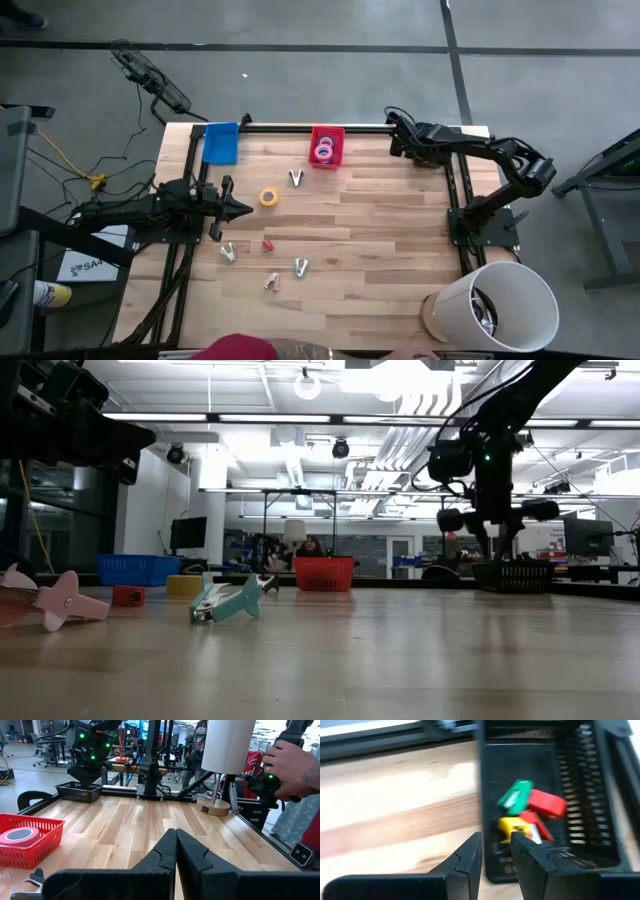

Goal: Pick and place Stapler, Stapler remover, tape
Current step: Put the red stapler into the black bin

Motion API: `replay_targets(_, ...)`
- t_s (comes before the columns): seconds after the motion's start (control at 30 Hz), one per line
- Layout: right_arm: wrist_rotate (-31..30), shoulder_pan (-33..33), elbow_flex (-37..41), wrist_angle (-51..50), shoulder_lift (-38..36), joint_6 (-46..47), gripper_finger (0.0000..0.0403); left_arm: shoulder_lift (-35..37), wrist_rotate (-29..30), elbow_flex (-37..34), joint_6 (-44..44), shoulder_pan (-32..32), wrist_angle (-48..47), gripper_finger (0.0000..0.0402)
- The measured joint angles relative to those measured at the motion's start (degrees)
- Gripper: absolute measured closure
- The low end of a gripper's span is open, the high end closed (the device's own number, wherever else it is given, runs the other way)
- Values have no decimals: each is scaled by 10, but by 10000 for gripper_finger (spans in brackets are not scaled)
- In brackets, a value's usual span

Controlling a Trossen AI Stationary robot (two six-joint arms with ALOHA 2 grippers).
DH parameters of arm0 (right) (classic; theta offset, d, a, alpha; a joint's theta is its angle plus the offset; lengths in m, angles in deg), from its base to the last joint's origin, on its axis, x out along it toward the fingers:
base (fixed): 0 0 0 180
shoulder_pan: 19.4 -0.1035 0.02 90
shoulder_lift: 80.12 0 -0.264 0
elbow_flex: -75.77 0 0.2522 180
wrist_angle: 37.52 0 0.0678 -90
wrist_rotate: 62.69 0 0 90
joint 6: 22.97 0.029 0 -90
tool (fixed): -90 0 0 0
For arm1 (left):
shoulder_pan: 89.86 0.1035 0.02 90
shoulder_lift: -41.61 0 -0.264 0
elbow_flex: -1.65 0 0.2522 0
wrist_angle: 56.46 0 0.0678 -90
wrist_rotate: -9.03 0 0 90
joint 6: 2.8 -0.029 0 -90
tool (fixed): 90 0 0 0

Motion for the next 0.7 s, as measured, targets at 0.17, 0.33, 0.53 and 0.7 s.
replay_targets(0.17, 14, -25, 0, 30, -14, -82, 308, 0, 0, 0, 0, 0, 0, 401)
replay_targets(0.33, 25, -47, 0, 45, -31, -166, 308, 0, 0, 0, 0, 0, 0, 401)
replay_targets(0.53, 72, -70, 0, 40, -52, -265, 308, 0, 0, 0, 0, 0, 0, 401)
replay_targets(0.7, 87, -97, 16, 41, -89, -328, 308, 0, 0, 0, 0, 0, 0, 401)
